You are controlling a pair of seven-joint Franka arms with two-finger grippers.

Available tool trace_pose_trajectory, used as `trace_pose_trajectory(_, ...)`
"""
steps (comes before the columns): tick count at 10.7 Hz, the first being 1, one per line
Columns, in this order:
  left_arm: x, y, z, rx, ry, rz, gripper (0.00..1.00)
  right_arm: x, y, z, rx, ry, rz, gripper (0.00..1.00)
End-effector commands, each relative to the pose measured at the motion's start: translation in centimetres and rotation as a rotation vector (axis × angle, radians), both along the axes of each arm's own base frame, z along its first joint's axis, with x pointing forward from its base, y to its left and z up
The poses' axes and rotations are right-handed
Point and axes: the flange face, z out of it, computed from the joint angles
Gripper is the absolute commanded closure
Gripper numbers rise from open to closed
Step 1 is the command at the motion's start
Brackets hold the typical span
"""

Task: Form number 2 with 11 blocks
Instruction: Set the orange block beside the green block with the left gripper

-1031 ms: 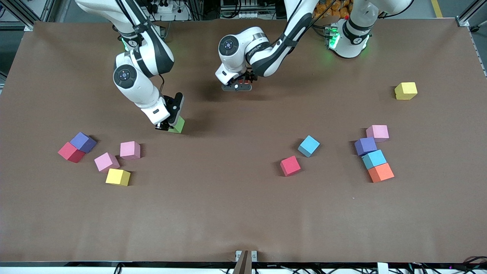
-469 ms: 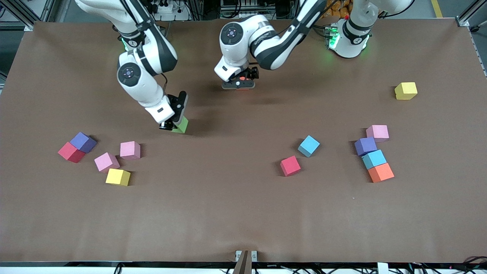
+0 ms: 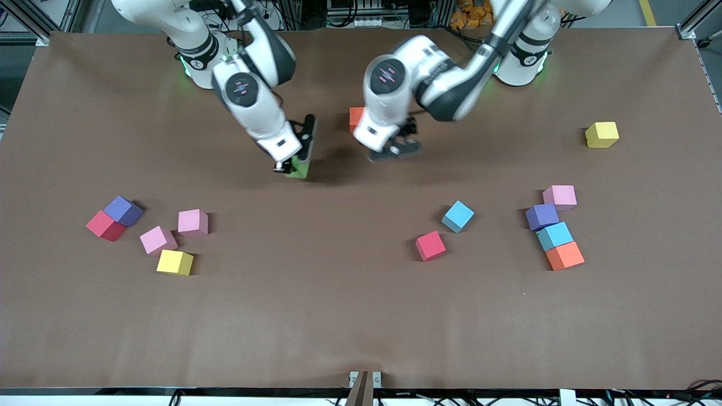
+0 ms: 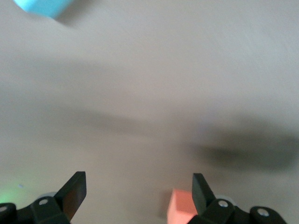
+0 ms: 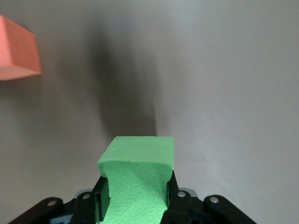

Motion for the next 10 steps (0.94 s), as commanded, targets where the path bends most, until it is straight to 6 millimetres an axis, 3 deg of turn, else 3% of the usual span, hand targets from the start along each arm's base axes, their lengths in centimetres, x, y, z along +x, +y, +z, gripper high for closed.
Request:
trace_pose_trajectory(1,4.6,3.3,0.0,-0.004,-0.012,0.026,0.0,-2.1,2.6,-1.2,-0.029,0.018,-0.014,0.94)
trace_pose_trajectory(2,6.5,3.3,0.8,-0.02,-0.039,0.044,0.0,-3.9,4.2,-2.0,-0.044,0.028,-0.019,0.94)
trace_pose_trajectory(4,11.6,5.3,0.5,-0.052,-0.056,0.113,0.0,-6.4,6.0,-2.9,-0.07,0.016,-0.029,0.94)
trace_pose_trajectory(7,18.2,8.7,-1.7,-0.092,-0.076,0.061,0.0,-9.7,7.6,-4.0,-0.084,0.004,-0.042,0.94)
trace_pose_trajectory(9,20.2,11.6,-2.3,-0.067,-0.106,-0.075,0.0,-11.5,8.2,-4.9,-0.094,0.005,-0.037,0.93)
trace_pose_trajectory(10,20.3,11.6,-2.3,-0.075,-0.108,-0.125,0.0,-12.1,8.6,-5.3,-0.099,0.004,-0.047,0.93)
